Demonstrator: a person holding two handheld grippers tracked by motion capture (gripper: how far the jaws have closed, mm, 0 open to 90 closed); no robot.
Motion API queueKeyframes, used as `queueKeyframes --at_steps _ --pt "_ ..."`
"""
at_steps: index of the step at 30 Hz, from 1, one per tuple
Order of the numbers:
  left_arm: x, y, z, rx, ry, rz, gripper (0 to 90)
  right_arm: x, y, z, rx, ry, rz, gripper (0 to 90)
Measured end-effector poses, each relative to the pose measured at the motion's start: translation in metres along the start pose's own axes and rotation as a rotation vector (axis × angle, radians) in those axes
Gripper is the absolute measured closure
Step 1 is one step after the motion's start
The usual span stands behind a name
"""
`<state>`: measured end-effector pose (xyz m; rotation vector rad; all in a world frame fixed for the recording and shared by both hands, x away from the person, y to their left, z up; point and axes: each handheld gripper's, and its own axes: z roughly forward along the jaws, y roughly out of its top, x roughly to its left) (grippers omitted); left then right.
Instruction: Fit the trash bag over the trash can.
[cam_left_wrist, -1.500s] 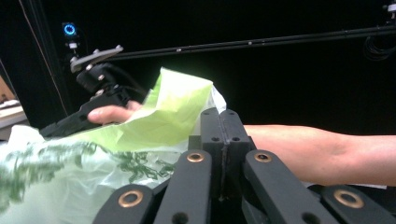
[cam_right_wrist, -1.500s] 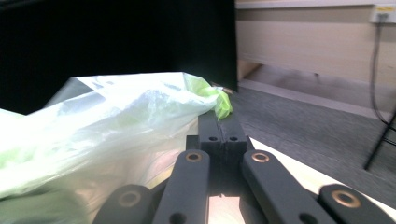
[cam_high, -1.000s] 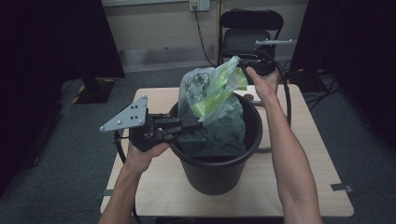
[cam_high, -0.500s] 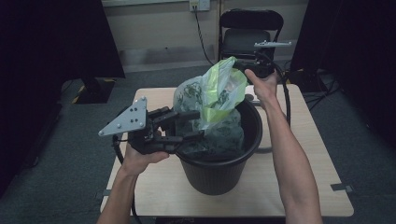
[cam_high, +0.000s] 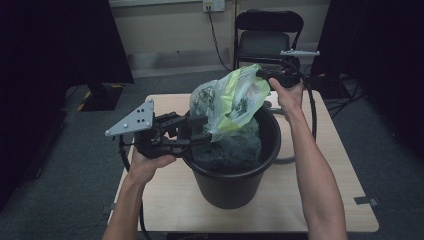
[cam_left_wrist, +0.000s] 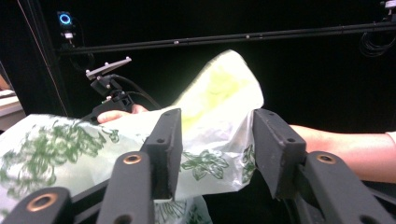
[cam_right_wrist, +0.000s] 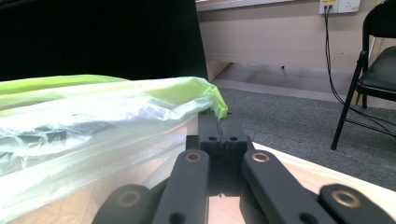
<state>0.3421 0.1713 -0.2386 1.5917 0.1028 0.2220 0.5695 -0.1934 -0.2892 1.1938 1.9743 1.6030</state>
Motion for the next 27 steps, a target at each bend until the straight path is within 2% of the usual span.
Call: queueKeyframes --at_steps 1,3,5,8,10,11,12,13,14,15,16,17,18,19,20,21,22,23,25,27 --pt "-0.002 -0.001 -0.002 0.004 -0.007 -0.009 52.6 -0.002 -0.001 0.0 -0.002 -0.007 0.007 90.0" --pt "-0.003 -0.002 -0.004 0.007 -0.014 0.0 52.8 -0.005 -0.001 0.001 -0.003 -0.009 0.018 90.0" --pt "-0.004 -0.002 -0.008 0.015 0.006 0.007 54.3 -0.007 -0.002 0.002 -0.011 -0.005 0.031 90.0" --pt "-0.001 -0.003 -0.01 0.018 0.02 -0.001 59.4 -0.003 -0.002 0.005 -0.007 0.01 0.017 90.0" --pt "0.009 -0.005 -0.013 0.02 0.062 -0.022 59.2 0.001 -0.002 0.006 -0.012 0.026 0.008 90.0" --pt "0.009 -0.005 -0.013 0.02 0.062 -0.022 57.1 0.001 -0.002 0.006 -0.012 0.026 0.008 90.0" --pt "0.013 -0.006 -0.012 0.02 0.079 -0.028 53.2 0.005 0.0 0.007 -0.012 0.035 -0.003 90.0" --pt "0.016 -0.007 -0.011 0.024 0.098 -0.031 53.2 0.005 0.0 0.007 -0.012 0.035 -0.003 90.0" --pt "0.023 -0.007 -0.008 0.03 0.122 -0.032 46.5 0.009 0.002 0.008 -0.012 0.044 -0.017 90.0" --pt "0.023 -0.007 -0.008 0.03 0.122 -0.032 44.2 0.009 0.002 0.008 -0.012 0.044 -0.017 90.0" --pt "0.029 -0.008 -0.006 0.039 0.139 -0.044 39.3 0.014 0.003 0.008 0.0 0.048 -0.041 90.0" --pt "0.038 -0.008 -0.003 0.044 0.152 -0.058 37.3 0.016 0.003 0.009 0.007 0.048 -0.054 90.0" --pt "0.038 -0.008 -0.003 0.044 0.152 -0.058 36.8 0.016 0.003 0.009 0.007 0.048 -0.054 90.0" --pt "0.046 -0.011 0.001 0.053 0.163 -0.076 35.0 0.02 0.004 0.009 0.016 0.052 -0.071 90.0" --pt "0.046 -0.011 0.001 0.053 0.163 -0.076 34.3 0.021 0.005 0.009 0.015 0.058 -0.072 90.0" --pt "0.057 -0.016 0.007 0.078 0.172 -0.102 34.3 0.023 0.005 0.009 0.014 0.065 -0.077 90.0" --pt "0.057 -0.016 0.007 0.078 0.172 -0.102 34.2 0.023 0.005 0.009 0.014 0.065 -0.077 90.0" --pt "0.066 -0.022 0.01 0.093 0.176 -0.122 34.7 0.025 0.006 0.009 0.014 0.076 -0.079 90.0" --pt "0.072 -0.027 0.011 0.102 0.166 -0.141 39.1 0.028 0.007 0.009 0.024 0.091 -0.091 90.0" --pt "0.077 -0.032 0.012 0.121 0.153 -0.137 60.0 0.03 0.007 0.009 0.027 0.093 -0.103 89.5"
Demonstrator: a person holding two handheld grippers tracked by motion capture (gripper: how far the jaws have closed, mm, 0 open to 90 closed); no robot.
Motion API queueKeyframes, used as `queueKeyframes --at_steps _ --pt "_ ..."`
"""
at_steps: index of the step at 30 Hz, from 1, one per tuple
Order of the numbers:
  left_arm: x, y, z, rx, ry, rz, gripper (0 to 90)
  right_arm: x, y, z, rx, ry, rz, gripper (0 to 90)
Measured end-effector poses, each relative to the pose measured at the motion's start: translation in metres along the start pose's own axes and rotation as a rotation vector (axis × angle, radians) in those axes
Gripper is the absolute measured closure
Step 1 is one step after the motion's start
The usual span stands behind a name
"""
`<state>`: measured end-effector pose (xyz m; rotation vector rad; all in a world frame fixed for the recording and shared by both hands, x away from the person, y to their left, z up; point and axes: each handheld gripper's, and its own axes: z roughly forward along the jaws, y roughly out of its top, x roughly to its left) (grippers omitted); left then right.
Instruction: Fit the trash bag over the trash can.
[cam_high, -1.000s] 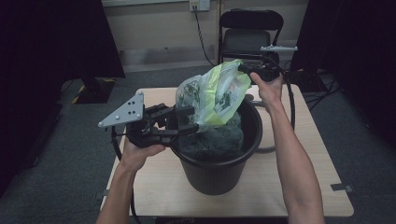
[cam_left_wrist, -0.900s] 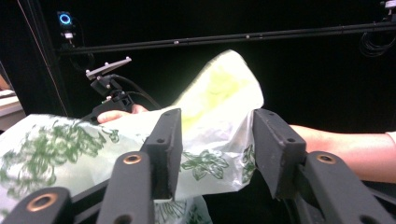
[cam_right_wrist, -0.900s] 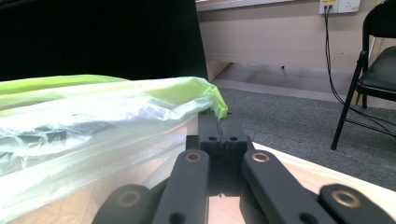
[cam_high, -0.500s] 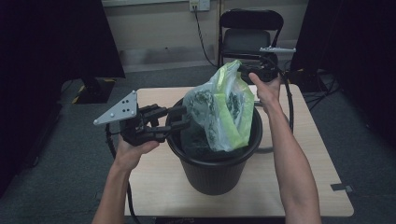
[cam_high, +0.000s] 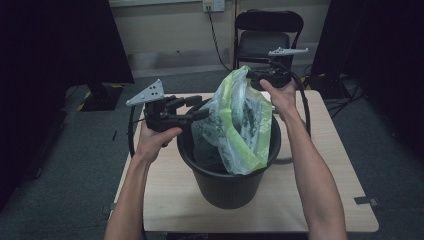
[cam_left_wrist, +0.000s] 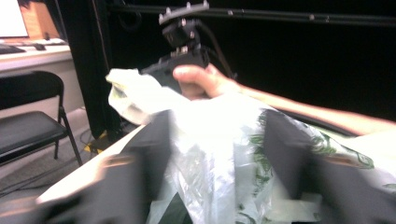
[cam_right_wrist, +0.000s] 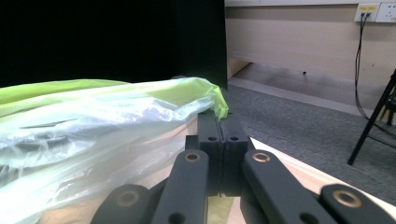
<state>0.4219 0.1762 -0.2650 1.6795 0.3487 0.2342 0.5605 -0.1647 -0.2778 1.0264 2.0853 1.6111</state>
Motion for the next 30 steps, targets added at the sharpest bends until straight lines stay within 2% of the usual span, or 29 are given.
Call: queueKeyframes --at_steps 1,2,3,4,5,6,8,9,12,16,17,19,21,22,25,30 --pt "0.0 0.0 0.0 0.0 0.0 0.0 68.4 0.0 0.0 0.0 0.0 0.0 0.0 89.5" --pt "0.002 -0.002 0.0 0.001 0.002 0.001 78.7 0.001 0.0 -0.001 -0.005 0.01 -0.002 85.8" --pt "0.005 -0.007 -0.002 -0.004 -0.002 -0.003 85.0 0.002 0.0 -0.002 -0.006 0.015 -0.004 83.4" --pt "0.006 -0.01 -0.004 -0.005 0.018 0.0 88.8 0.003 0.0 -0.003 -0.003 0.02 -0.009 81.4" --pt "0.006 -0.01 -0.004 -0.005 0.018 0.0 90.0 0.003 0.0 -0.003 -0.003 0.02 -0.009 81.4" --pt "0.007 -0.014 -0.009 0.003 0.039 -0.001 90.0 0.007 -0.001 -0.007 -0.002 0.028 -0.023 68.0" --pt "0.007 -0.017 -0.012 0.007 0.053 0.002 90.0 0.012 -0.002 -0.012 -0.005 0.026 -0.022 58.8" --pt "0.008 -0.023 -0.02 0.002 0.076 -0.006 90.0 0.014 -0.004 -0.016 -0.01 0.038 -0.024 57.5" --pt "0.009 -0.031 -0.032 -0.012 0.107 -0.019 90.0 0.02 -0.007 -0.027 -0.018 0.028 -0.034 50.7" --pt "0.012 -0.035 -0.039 -0.027 0.102 -0.031 90.0 0.027 -0.011 -0.038 -0.024 0.036 -0.061 50.1" --pt "0.012 -0.035 -0.039 -0.027 0.102 -0.031 88.9 0.029 -0.011 -0.038 -0.021 0.035 -0.07 50.9" --pt "0.013 -0.029 -0.041 -0.068 0.11 -0.057 75.7 0.031 -0.009 -0.037 -0.01 0.051 -0.088 59.2" --pt "0.014 -0.026 -0.041 -0.075 0.109 -0.054 67.7 0.032 -0.008 -0.035 -0.002 0.058 -0.094 59.4" --pt "0.016 -0.018 -0.041 -0.096 0.115 -0.064 63.4 0.035 -0.005 -0.03 0.011 0.072 -0.113 70.4" --pt "0.02 -0.007 -0.039 -0.11 0.107 -0.062 59.2 0.037 0.0 -0.022 0.02 0.081 -0.128 74.6" --pt "0.029 0.005 -0.026 -0.088 0.087 -0.077 52.2 0.037 0.007 -0.011 0.043 0.092 -0.137 74.4"
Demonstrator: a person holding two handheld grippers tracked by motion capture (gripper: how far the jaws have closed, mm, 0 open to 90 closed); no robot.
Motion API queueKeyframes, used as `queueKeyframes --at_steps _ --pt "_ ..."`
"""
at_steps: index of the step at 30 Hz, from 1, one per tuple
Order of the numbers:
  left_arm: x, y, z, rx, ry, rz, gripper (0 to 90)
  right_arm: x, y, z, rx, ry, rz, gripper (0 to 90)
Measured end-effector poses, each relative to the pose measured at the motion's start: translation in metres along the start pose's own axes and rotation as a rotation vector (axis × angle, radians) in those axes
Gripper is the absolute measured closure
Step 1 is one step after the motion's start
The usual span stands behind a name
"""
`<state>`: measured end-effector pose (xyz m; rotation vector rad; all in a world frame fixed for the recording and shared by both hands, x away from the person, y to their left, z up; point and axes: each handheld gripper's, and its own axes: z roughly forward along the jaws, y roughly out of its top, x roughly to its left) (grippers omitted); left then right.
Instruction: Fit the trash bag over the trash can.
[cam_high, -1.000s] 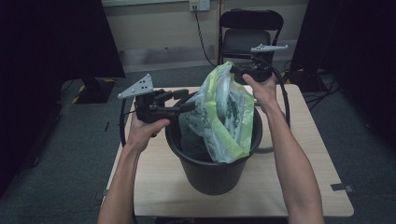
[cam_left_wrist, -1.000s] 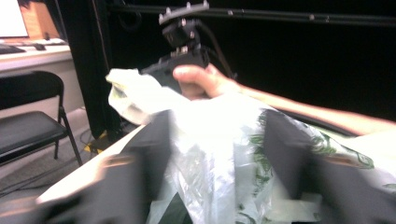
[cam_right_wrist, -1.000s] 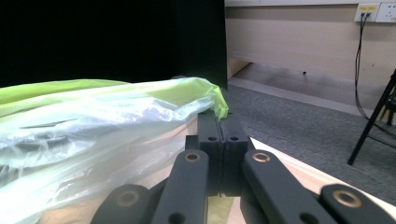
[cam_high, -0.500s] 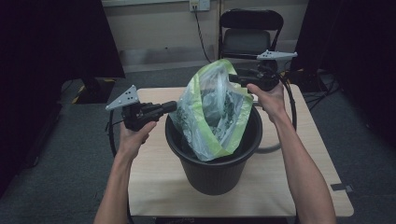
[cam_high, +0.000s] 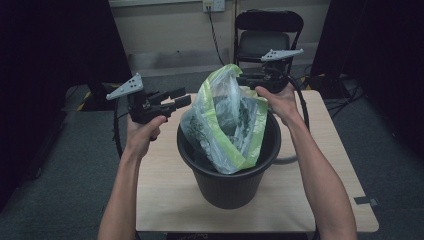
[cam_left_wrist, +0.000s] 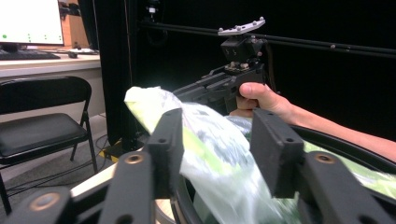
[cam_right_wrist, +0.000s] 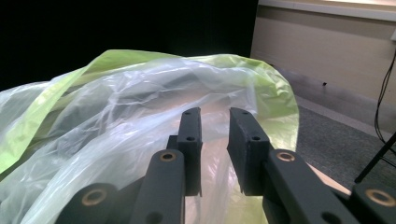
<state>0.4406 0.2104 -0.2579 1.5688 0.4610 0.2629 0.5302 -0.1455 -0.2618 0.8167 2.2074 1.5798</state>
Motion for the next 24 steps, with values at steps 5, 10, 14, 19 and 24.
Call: queueKeyframes --at_steps 5,10,14,19,24 --pt "0.006 -0.003 0.015 0.012 0.006 -0.031 40.2 0.003 0.003 0.006 0.002 0.007 -0.014 66.9" --pt "0.015 -0.021 0.024 0.086 0.025 -0.07 40.3 0.004 0.001 -0.001 -0.01 -0.017 -0.01 56.7" --pt "0.023 -0.031 0.025 0.112 -0.007 -0.115 49.1 0.002 -0.003 -0.014 -0.029 -0.035 0.009 50.8" --pt "0.026 -0.038 0.022 0.096 -0.029 -0.129 75.5 0.002 -0.015 -0.027 -0.028 -0.032 0.028 47.9" --pt "0.023 -0.035 0.006 0.09 0.016 -0.094 89.6 0.007 -0.025 -0.034 -0.018 -0.025 0.029 45.7"
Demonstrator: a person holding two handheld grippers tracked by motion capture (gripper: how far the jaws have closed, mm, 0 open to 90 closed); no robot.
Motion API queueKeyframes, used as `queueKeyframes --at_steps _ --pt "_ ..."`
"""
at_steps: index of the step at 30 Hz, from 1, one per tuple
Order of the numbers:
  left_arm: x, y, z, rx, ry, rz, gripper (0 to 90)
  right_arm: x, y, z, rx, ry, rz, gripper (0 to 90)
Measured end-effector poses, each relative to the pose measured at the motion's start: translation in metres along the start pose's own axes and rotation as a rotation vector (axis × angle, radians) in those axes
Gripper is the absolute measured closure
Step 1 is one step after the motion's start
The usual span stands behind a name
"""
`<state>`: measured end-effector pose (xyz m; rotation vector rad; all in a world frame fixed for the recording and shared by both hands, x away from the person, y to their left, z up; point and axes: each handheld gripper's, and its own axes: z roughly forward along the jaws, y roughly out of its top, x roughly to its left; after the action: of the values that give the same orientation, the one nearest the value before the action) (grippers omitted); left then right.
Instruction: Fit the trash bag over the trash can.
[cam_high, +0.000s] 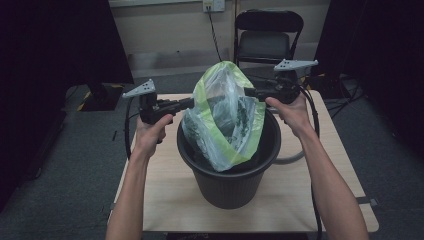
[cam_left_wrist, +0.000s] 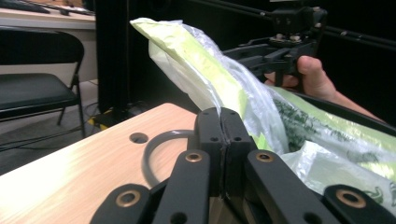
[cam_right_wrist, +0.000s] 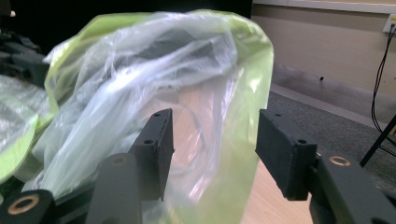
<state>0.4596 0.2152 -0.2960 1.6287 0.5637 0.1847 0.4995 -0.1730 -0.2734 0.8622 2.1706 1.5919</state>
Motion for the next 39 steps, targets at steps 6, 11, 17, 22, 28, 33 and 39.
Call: queueKeyframes --at_steps 6,11,17,22,28,33,39 --pt "0.004 -0.014 -0.024 -0.03 0.04 -0.01 90.0 -0.002 -0.003 -0.006 -0.003 0.027 0.03 44.9" --pt "0.004 -0.029 -0.039 -0.025 0.039 0.004 90.0 -0.003 -0.006 -0.005 -0.012 0.091 0.044 53.8" --pt "0.001 -0.036 -0.049 -0.042 -0.001 0.011 89.9 0.0 -0.006 -0.009 -0.016 0.126 0.017 78.8" --pt "-0.002 -0.027 -0.052 -0.107 0.003 -0.003 62.7 -0.001 -0.006 -0.01 -0.023 0.117 0.018 90.0" --pt "-0.006 -0.002 -0.04 -0.095 0.033 0.022 42.8 0.002 -0.004 -0.011 -0.03 0.109 0.003 90.0" --pt "-0.008 0.014 -0.024 -0.097 0.039 0.026 37.8 0.007 -0.002 -0.014 -0.026 0.115 -0.019 90.0" --pt "0.004 0.002 -0.007 -0.027 0.039 -0.024 58.3 0.014 -0.002 -0.024 -0.007 0.087 -0.055 90.0"
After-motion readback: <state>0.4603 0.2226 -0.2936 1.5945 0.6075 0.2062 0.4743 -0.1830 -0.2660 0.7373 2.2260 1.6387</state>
